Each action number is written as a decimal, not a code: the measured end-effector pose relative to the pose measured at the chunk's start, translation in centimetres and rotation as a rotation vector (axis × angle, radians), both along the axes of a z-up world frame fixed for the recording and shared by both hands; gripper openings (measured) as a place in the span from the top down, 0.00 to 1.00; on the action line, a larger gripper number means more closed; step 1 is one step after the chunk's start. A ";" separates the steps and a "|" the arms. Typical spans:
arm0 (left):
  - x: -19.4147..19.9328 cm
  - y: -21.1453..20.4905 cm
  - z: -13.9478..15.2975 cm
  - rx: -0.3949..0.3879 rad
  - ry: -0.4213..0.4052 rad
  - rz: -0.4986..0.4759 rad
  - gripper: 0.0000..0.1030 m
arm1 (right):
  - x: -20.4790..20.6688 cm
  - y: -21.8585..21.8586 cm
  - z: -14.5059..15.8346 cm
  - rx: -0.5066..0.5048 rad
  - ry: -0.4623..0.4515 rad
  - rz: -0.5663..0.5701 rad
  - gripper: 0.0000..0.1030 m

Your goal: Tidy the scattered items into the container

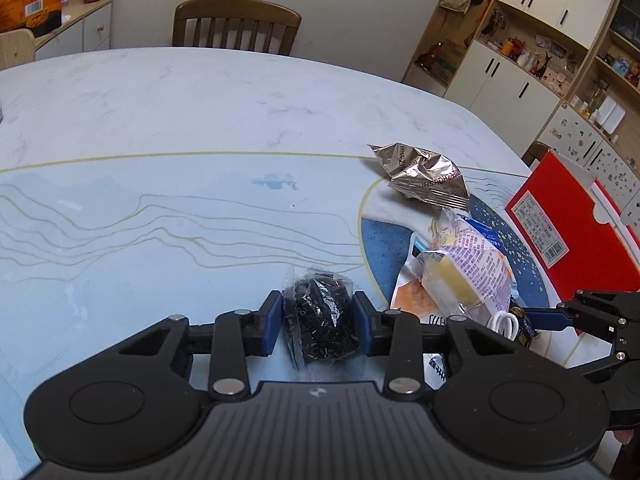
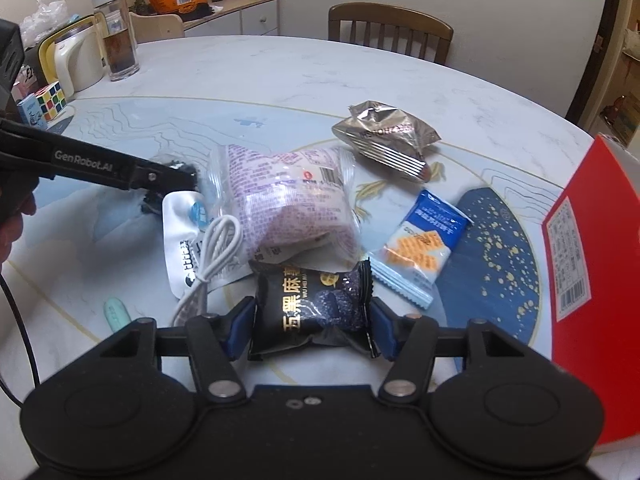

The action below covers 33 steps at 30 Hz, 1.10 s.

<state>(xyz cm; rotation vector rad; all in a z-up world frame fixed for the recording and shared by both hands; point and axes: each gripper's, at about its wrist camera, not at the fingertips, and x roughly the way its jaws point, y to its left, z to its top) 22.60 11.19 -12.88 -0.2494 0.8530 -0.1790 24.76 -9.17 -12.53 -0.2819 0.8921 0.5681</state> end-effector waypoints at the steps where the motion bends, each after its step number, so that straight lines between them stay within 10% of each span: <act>1: -0.2 0.1 0.0 -0.001 0.001 0.005 0.66 | -0.1 -0.1 0.0 -0.003 -0.001 -0.003 0.43; 33: -5.7 -4.7 7.2 -0.029 -0.078 -0.101 0.66 | -4.0 -5.9 5.9 0.039 -0.074 -0.119 0.47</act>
